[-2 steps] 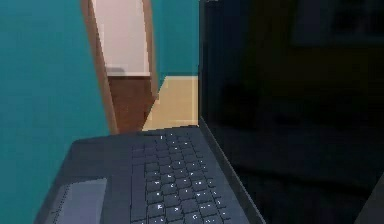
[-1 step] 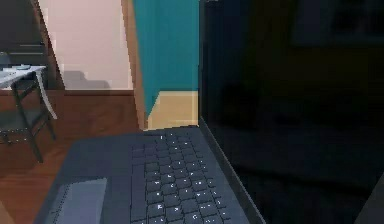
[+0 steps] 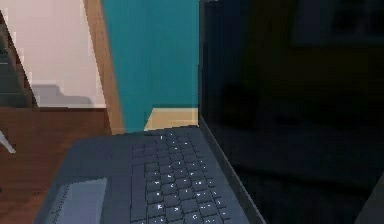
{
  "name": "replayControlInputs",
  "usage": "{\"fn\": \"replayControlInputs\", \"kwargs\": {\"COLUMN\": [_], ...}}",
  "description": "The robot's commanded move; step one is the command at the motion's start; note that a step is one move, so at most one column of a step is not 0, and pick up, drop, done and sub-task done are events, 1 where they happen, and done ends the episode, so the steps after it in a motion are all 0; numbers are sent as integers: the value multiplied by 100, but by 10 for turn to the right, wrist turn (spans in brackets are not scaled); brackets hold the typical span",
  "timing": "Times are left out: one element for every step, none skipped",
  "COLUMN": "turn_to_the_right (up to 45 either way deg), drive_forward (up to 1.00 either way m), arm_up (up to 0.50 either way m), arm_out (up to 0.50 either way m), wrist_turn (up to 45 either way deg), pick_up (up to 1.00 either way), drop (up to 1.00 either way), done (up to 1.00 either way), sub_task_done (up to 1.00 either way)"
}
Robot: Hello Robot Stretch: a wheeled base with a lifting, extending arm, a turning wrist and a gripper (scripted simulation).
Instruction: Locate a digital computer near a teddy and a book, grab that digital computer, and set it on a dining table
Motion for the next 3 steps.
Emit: {"fn": "replayControlInputs", "kwargs": {"turn_to_the_right": [-450, 0, -210], "drive_forward": [0, 15, 0], "arm_up": [0, 0, 0], "arm_out": [0, 0, 0], "wrist_turn": [0, 0, 0], "pick_up": [0, 0, 0], "drop": [0, 0, 0], "done": [0, 0, 0], "sub_task_done": [0, 0, 0]}}
